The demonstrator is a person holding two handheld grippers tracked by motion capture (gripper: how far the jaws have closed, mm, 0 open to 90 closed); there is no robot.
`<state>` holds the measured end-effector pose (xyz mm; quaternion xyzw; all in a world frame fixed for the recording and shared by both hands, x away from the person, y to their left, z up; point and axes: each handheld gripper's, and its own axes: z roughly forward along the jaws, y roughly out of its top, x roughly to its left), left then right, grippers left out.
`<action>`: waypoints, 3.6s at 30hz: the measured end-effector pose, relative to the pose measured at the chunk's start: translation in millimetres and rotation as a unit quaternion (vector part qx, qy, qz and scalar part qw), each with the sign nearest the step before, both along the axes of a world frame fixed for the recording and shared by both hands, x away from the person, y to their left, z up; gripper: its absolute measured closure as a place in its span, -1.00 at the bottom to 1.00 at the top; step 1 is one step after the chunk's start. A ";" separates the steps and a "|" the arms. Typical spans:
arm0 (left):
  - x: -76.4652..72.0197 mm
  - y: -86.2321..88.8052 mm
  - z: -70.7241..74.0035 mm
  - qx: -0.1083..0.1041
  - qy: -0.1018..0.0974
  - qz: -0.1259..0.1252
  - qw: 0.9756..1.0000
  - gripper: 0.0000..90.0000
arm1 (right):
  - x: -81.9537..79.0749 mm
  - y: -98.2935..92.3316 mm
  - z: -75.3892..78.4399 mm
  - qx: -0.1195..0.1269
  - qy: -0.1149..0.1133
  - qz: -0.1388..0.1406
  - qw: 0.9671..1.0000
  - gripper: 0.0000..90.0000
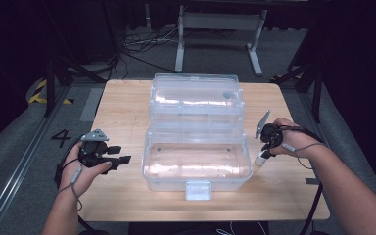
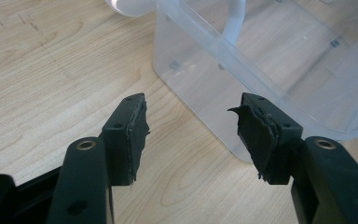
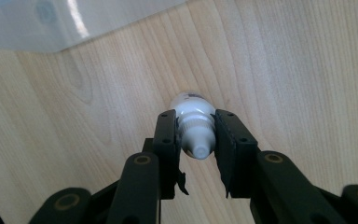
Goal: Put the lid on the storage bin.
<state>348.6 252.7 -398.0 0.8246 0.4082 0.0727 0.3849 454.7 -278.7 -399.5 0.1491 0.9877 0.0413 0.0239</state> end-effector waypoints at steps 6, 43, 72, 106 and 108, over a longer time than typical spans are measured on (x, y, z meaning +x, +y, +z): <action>1.1 2.4 -0.5 0.001 -0.003 0.001 1.000 -0.04 | -2.5 0.9 5.3 0.006 0.005 -0.003 1.000 0.58; 2.7 5.2 -3.5 0.003 0.001 0.012 1.000 -0.08 | -40.4 29.0 102.2 0.037 0.009 0.033 0.999 0.58; 3.3 6.5 -4.6 -0.001 0.004 0.014 1.000 -0.09 | -67.9 84.3 122.9 0.019 0.014 0.115 0.993 0.58; 4.6 8.2 -7.2 0.002 0.010 0.014 1.000 -0.09 | -63.5 108.4 69.8 -0.019 0.034 0.156 0.987 0.58; 4.6 8.0 -7.5 0.002 0.011 0.015 1.000 -0.09 | -63.1 108.9 66.7 -0.020 0.035 0.155 0.987 0.58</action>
